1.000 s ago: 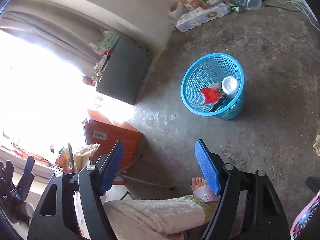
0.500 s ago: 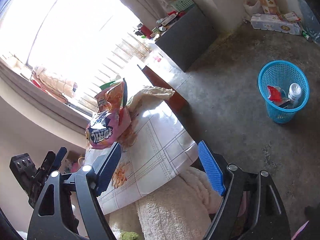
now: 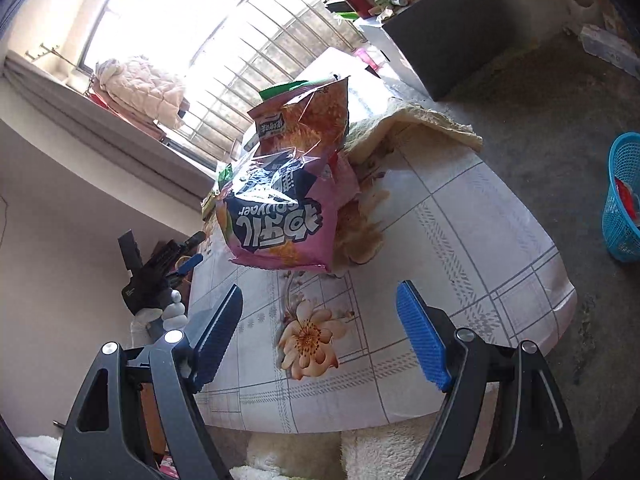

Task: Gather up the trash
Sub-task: 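Swing both open tools back toward the table, then grasp the clear plastic bag with the left tool while the right tool grasps the pink snack bag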

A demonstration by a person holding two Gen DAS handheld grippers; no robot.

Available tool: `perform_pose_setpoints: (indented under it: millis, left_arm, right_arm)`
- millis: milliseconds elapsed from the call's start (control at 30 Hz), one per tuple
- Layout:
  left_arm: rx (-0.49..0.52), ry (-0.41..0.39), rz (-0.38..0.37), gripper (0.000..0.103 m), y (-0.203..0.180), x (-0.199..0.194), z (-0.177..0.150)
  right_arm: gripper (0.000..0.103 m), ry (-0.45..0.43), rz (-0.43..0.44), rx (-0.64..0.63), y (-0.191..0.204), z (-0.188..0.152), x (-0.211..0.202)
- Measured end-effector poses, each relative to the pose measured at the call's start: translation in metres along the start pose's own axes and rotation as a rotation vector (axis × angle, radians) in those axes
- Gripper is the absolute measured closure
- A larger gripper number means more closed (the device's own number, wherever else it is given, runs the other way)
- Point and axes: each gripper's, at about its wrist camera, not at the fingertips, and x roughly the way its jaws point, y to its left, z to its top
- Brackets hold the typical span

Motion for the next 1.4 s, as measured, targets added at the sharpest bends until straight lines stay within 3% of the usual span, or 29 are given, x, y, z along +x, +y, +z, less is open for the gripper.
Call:
perform_pose_setpoints:
  millis: [167,267,333,533,700,900,1200,1400]
  left_arm:
    - [0.027,0.064,0.076,0.033,0.002,0.043,0.027]
    - [0.054,0.106,0.105,0.042,0.000,0.062,0.029]
    - [0.112,0.096,0.125,0.044,-0.011,0.063,0.026]
    - [0.284,0.079,0.216,0.061,-0.040,0.069,0.011]
    - [0.332,0.055,0.251,0.077,-0.050,0.062,0.002]
    - [0.395,0.032,0.285,0.087,-0.058,0.057,-0.009]
    - [0.440,0.022,0.276,0.089,-0.062,0.042,-0.032]
    - [0.426,0.023,0.254,0.090,-0.059,0.033,-0.040]
  right_arm:
    - [0.026,0.021,-0.011,0.009,-0.002,0.007,0.020]
    - [0.026,0.025,-0.016,0.019,-0.005,0.010,0.024]
    - [0.026,0.029,-0.021,0.023,-0.005,0.011,0.029]
    - [0.026,0.046,-0.018,0.037,-0.010,0.014,0.040]
    - [0.026,0.042,0.015,0.059,-0.013,0.018,0.038]
    - [0.026,0.027,0.103,0.121,-0.023,0.035,0.044]
    - [0.026,-0.022,0.166,0.154,-0.025,0.073,0.061]
    - [0.026,-0.025,0.125,0.138,-0.019,0.091,0.078]
